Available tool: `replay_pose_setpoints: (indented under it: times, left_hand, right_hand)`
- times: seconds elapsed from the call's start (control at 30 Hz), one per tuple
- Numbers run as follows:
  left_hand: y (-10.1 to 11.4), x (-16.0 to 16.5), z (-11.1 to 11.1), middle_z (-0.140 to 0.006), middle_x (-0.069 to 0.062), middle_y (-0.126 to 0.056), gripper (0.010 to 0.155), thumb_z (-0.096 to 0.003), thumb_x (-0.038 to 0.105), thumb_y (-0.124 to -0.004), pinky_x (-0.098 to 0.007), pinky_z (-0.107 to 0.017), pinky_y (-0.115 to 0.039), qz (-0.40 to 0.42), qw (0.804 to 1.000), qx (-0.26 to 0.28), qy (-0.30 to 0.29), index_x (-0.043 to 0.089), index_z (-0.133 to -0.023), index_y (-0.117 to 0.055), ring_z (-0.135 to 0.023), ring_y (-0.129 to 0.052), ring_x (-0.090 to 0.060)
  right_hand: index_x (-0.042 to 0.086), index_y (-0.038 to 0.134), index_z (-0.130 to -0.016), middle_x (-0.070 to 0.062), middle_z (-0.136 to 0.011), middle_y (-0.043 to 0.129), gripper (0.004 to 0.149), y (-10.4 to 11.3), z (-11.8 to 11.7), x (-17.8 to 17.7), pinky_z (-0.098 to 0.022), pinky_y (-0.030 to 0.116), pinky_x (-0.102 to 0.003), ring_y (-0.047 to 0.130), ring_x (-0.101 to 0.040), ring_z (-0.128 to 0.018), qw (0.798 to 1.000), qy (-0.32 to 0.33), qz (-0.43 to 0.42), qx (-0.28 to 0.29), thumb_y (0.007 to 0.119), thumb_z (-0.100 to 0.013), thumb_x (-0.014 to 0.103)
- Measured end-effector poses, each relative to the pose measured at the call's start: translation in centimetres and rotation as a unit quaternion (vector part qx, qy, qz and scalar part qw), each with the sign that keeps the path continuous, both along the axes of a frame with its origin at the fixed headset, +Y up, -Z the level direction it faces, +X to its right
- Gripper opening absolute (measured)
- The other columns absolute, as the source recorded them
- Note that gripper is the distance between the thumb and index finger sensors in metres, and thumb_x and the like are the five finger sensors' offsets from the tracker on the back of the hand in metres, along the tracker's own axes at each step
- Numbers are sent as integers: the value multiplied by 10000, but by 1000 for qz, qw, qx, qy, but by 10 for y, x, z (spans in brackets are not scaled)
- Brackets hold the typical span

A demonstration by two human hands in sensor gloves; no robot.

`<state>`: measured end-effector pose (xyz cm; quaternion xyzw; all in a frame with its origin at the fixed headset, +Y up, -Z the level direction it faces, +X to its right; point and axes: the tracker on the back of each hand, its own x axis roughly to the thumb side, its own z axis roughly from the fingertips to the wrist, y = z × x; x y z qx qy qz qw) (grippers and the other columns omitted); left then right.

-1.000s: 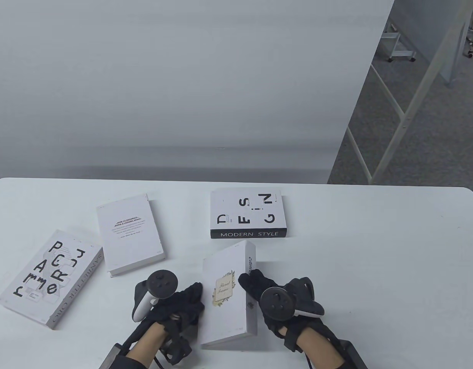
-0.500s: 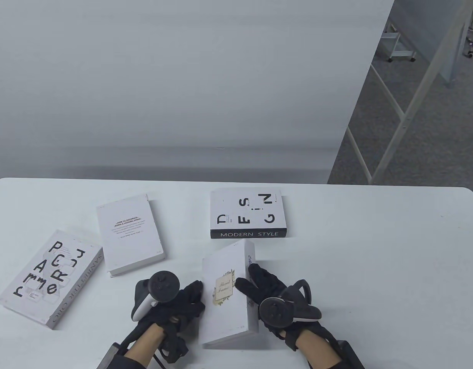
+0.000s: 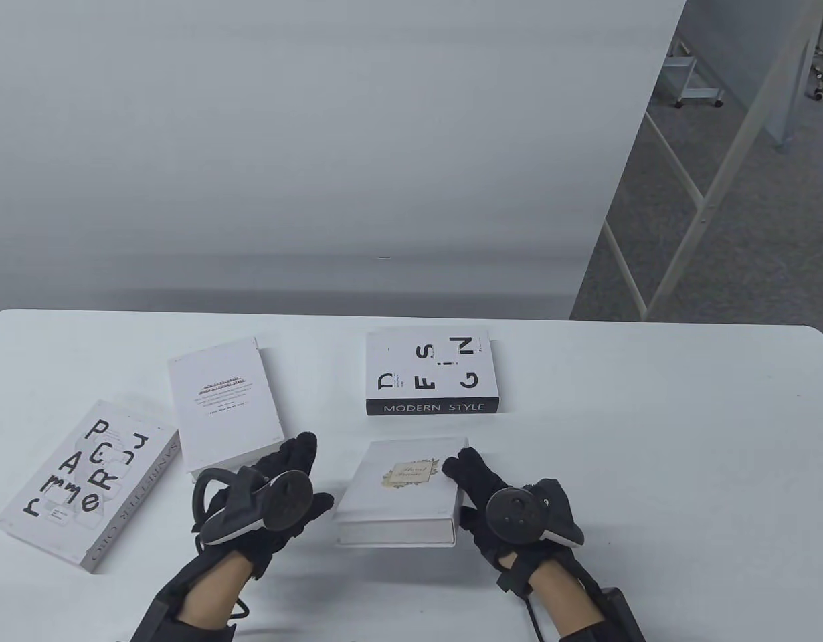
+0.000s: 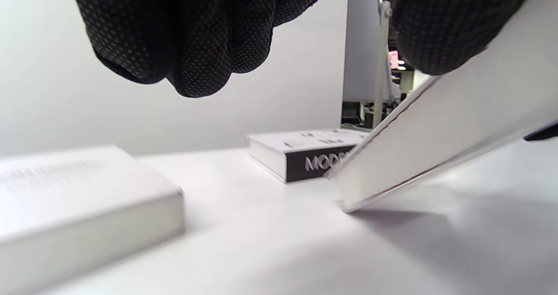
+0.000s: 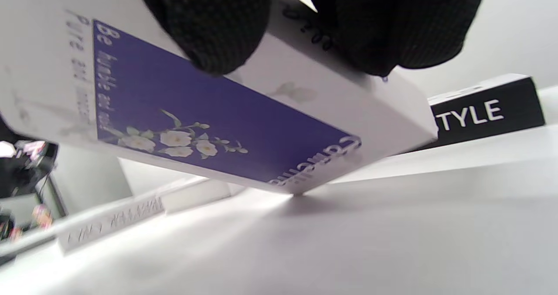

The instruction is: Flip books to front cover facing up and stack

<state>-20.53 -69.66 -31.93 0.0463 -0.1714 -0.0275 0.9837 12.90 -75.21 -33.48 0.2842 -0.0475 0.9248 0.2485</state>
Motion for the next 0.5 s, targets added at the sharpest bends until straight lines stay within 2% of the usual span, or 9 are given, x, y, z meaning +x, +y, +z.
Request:
replay_pose_setpoints:
  times: [0.07,0.2,0.37,0.5]
  left_hand:
    - [9,-2,3,-1017,-217,-702,938,-426,697,-717,-537,-568,-802,-13,1000,7,7,53,-1075,-511,-839,-870,-481]
    - [25,-6,10,-1097,-264,-586,987,-424,740,-675,-688,-634,-631,-15,1000,-5,10,50,-1106,-492,-969,-609,-610]
    - [43,-11,18,-1129,-289,-470,973,-425,729,-673,-742,-643,-522,2,1000,8,-12,83,-1123,-472,-997,-429,-632]
    - [59,-23,24,-1132,-289,-467,961,-426,727,-673,-746,-641,-508,12,1000,27,-1,94,-1125,-487,-995,-408,-632]
  right_hand:
    - [168,440,-1000,-366,-930,594,724,0,-5,8,-509,802,-531,839,-478,-745,997,-24,-59,-33,787,-385,326]
    - [100,487,-991,-369,-878,680,724,-8,-13,22,-453,849,-513,903,-469,-677,979,-58,-164,-108,785,-380,349]
    - [-16,459,-976,-369,-843,717,733,-17,-23,29,-419,870,-490,932,-447,-640,946,-87,-251,-187,720,-413,375]
    - [-73,437,-962,-360,-838,730,738,-21,-34,25,-410,877,-471,943,-427,-631,925,-100,-294,-221,672,-451,405]
